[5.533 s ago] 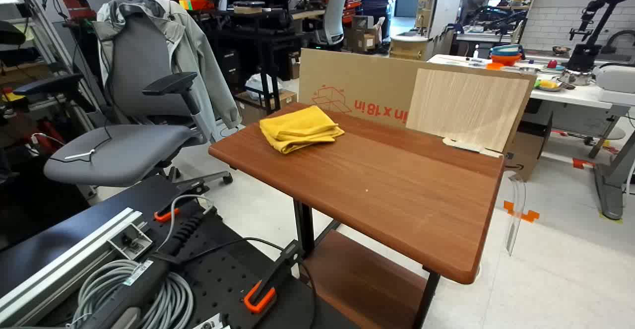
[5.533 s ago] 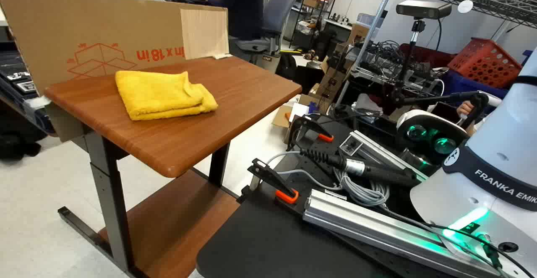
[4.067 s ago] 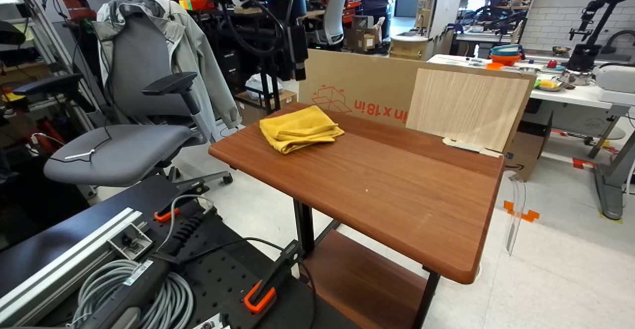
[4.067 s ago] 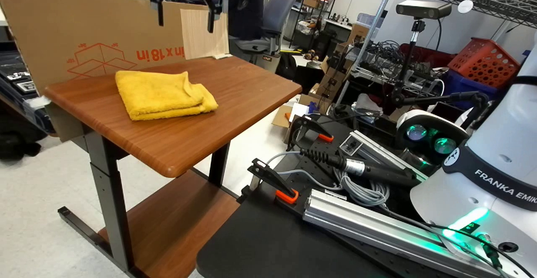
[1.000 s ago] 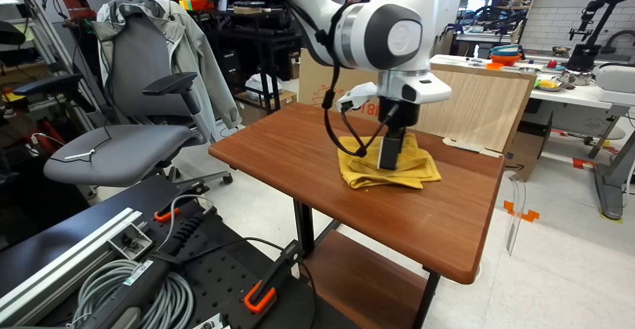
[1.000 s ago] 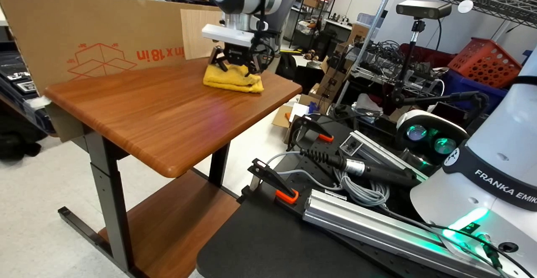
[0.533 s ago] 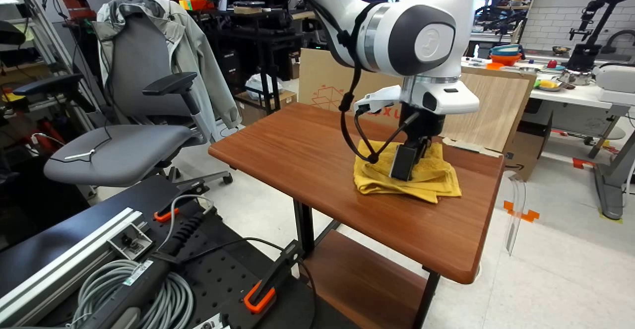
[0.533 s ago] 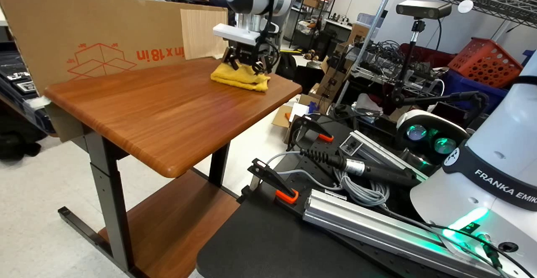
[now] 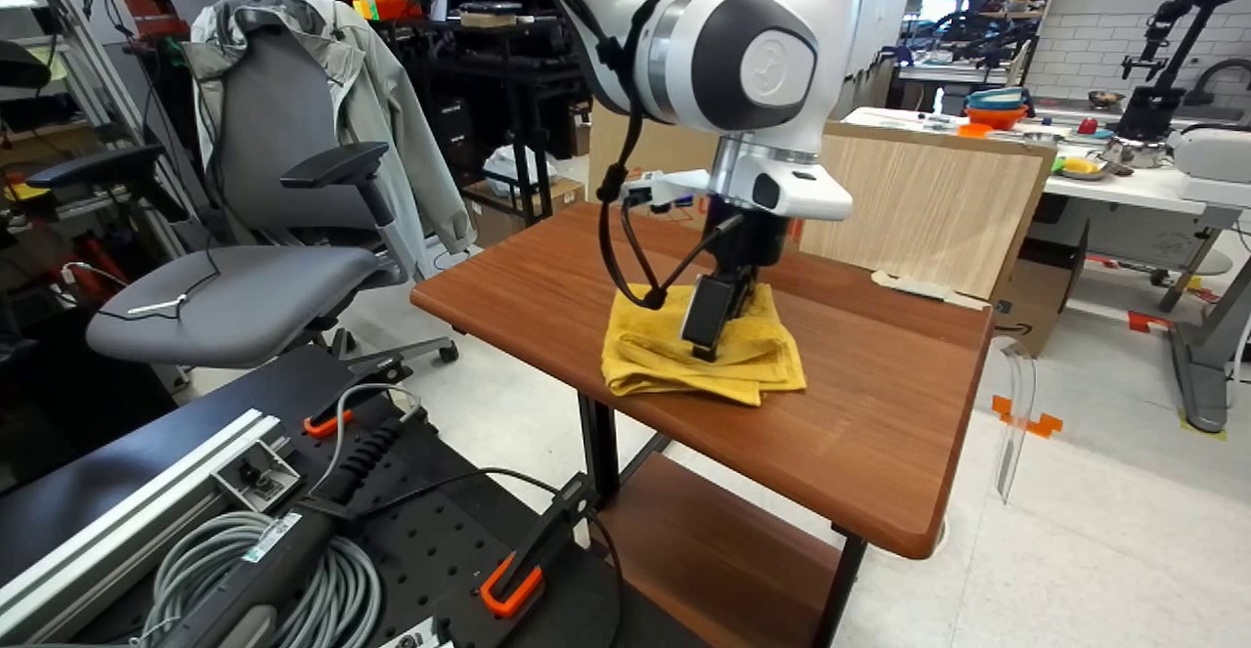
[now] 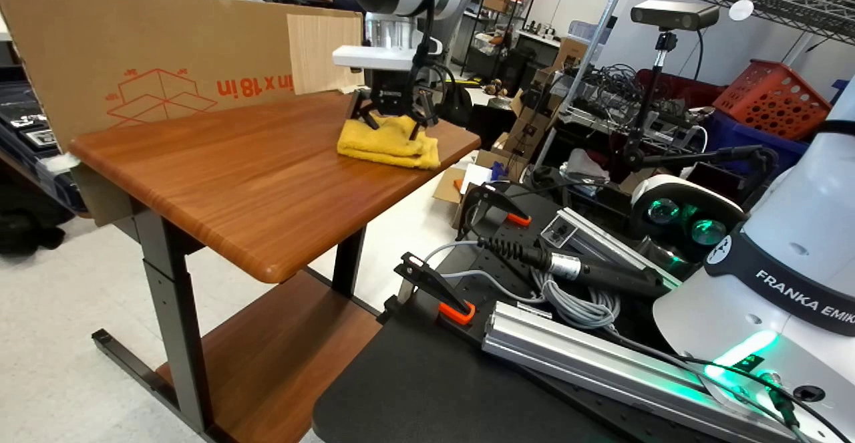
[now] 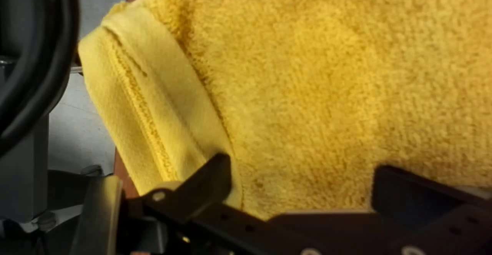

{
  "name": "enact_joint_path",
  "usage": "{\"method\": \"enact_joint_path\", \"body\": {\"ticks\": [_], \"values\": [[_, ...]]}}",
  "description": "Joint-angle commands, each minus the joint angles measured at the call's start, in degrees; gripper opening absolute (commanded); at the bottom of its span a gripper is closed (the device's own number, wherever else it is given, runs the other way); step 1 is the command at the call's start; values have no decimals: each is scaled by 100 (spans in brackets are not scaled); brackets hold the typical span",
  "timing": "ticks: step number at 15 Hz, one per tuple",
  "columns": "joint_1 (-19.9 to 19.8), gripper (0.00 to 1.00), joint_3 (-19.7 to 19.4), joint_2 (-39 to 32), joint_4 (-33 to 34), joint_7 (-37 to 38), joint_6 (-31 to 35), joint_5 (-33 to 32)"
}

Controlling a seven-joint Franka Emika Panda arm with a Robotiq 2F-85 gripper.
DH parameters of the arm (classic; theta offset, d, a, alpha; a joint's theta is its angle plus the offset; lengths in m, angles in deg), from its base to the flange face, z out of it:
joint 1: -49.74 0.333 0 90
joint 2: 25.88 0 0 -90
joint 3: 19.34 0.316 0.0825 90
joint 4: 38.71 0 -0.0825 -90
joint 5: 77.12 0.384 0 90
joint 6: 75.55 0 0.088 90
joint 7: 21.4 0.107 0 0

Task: Wipe the table with the yellow towel

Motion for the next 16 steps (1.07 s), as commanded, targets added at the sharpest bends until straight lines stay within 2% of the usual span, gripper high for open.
{"method": "enact_joint_path", "body": {"ticks": [1, 10, 13, 16], "values": [[521, 100, 271, -200, -183, -107, 35, -255], [1964, 100, 728, -333, -40, -57, 183, -1349], [2276, 100, 758, -684, 613, 215, 44, -1455], [2259, 100, 662, -1126, 1545, 492, -358, -1313]]}}
